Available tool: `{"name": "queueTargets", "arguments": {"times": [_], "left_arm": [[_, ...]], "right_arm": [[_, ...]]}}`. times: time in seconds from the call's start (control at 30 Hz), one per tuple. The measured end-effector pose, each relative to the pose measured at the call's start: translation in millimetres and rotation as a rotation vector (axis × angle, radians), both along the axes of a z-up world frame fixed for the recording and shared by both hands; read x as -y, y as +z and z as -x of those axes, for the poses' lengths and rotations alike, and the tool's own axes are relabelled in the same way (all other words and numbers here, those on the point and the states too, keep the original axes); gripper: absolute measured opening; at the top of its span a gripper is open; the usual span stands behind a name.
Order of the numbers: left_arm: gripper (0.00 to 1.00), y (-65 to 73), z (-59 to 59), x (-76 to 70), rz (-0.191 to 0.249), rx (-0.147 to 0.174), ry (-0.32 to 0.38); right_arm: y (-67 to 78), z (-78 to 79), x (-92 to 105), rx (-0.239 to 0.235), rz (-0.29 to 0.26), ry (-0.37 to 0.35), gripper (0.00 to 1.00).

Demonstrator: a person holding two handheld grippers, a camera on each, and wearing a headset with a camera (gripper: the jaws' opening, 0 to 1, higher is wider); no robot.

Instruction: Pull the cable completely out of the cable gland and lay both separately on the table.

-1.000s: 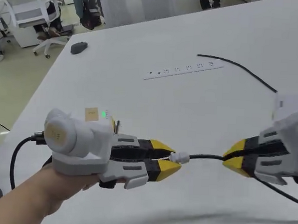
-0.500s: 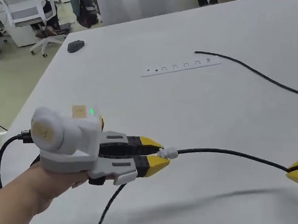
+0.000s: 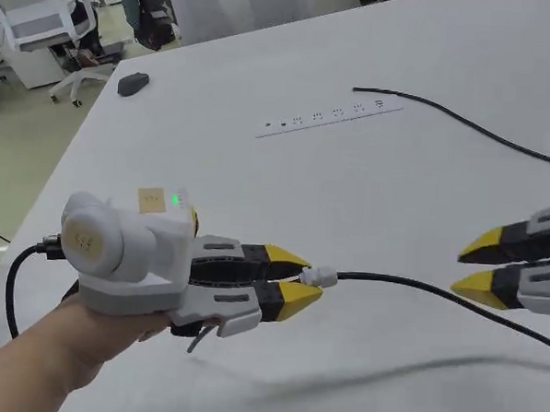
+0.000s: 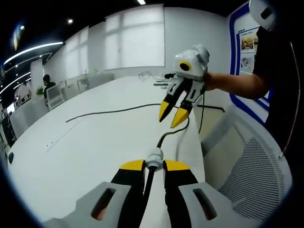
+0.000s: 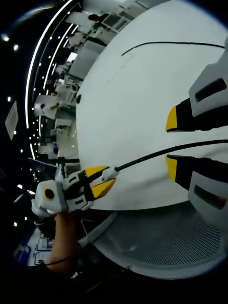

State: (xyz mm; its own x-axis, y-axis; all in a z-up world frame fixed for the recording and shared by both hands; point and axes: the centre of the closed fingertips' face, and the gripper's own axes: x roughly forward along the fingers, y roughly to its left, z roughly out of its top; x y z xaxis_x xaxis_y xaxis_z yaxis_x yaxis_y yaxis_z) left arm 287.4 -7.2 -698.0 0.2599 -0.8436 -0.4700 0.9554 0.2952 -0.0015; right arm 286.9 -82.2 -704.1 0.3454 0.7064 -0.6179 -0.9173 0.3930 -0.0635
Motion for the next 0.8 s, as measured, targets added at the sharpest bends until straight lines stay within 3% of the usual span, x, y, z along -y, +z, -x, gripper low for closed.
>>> {"name": "queueTargets", "arguments": {"times": [0.07,0.2,0.33,0.47,0.6,0.77,0.8], "left_arm": [[0.14,-0.2,-0.3,1.7,-0.004,-0.001,-0.003],[0.14,5.2,0.1,4.6,0.008,0.008,-0.007],[0.14,5.9,1.7,5.2,0.004,0.013,-0.014],[0.14,3.4,4.3,6.6,-0.005,0.006,-0.023],[0.14,2.9,4.9,11.1,0.003,-0.005,-0.029],[0.14,2.4,5.2,14.6,-0.005,0.004,-0.044],[0.14,2.6,5.5,15.0,-0.004,0.006,-0.045]], "right_arm": [[4.4,1.6,-20.6,0.028,0.01,0.06,0.18],[1.8,4.7,-47.4,0.031,0.01,0.133,0.16],[-6.4,3.6,-53.8,0.054,0.072,0.178,0.12],[-5.6,4.6,-59.6,0.095,0.083,0.234,0.02],[-6.1,7.7,-65.6,0.078,0.074,0.247,0.01],[-13.4,6.9,-60.0,0.121,0.138,0.263,0.0],[-12.2,6.5,-60.2,0.133,0.124,0.264,0.0]]}}
